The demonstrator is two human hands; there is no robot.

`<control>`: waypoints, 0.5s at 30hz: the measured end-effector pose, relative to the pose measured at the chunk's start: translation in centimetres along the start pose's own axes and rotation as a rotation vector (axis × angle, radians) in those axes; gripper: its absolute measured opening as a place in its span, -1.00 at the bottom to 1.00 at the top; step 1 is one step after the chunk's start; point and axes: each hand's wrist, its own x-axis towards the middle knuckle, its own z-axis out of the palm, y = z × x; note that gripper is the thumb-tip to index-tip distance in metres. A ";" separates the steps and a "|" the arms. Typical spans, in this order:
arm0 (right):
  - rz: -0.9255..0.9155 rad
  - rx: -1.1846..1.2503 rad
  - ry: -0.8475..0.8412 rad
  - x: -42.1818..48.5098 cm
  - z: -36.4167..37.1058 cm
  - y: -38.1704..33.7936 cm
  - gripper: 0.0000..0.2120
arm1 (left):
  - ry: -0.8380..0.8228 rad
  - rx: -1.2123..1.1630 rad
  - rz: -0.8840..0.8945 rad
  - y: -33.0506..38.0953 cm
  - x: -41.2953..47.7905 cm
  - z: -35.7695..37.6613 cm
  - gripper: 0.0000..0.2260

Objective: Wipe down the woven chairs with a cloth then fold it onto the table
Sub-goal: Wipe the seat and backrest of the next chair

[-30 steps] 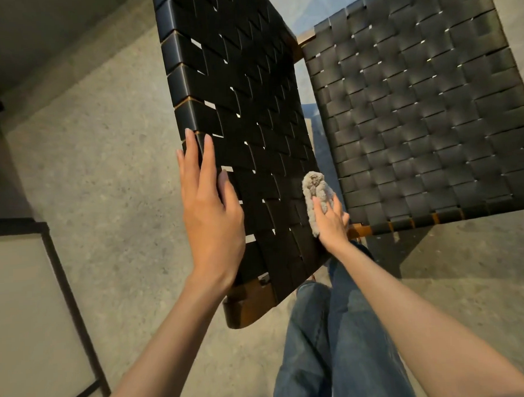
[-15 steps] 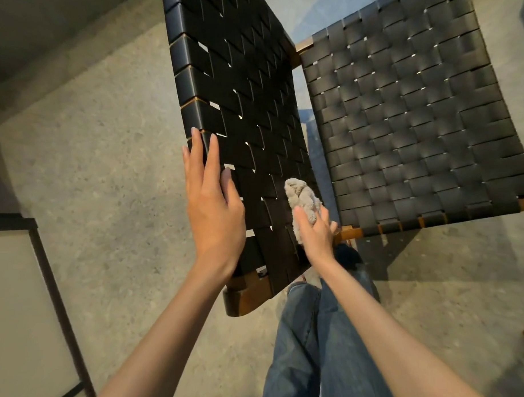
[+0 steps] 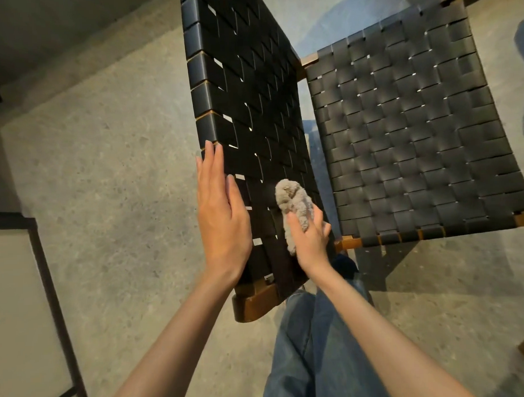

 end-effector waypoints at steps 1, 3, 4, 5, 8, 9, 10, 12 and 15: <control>0.089 -0.024 0.037 1.7 -0.2 1.0 -0.47 | 0.003 0.000 0.001 -0.1 0.0 0.1 -0.59; 0.238 -0.100 0.090 4.9 -0.3 2.2 -0.41 | 0.010 -0.006 0.005 -0.3 0.0 0.2 -0.58; 0.293 -0.135 0.112 6.0 -0.2 2.2 -0.40 | 0.012 -0.006 0.009 -0.4 0.0 0.3 -0.58; 0.335 -0.138 0.133 6.7 0.1 1.7 -0.39 | 0.014 -0.005 0.014 -0.4 0.1 0.3 -0.58; 0.322 -0.011 0.155 6.8 1.2 -0.7 -0.40 | 0.014 -0.002 0.012 -0.4 0.0 0.3 -0.58; 0.250 0.025 0.144 6.3 1.6 -1.6 -0.43 | 0.016 -0.004 0.010 -0.4 0.1 0.3 -0.58; 0.159 0.036 0.111 5.4 2.0 -2.9 -0.45 | 0.020 -0.005 0.007 -0.3 0.1 0.2 -0.58; -0.038 0.056 0.009 3.1 2.8 -6.1 -0.47 | 0.028 -0.019 -0.010 -0.1 0.3 0.1 -0.59; -0.301 0.102 -0.135 0.0 3.8 -10.8 -0.65 | 0.034 -0.091 -0.042 0.4 0.3 0.0 -0.61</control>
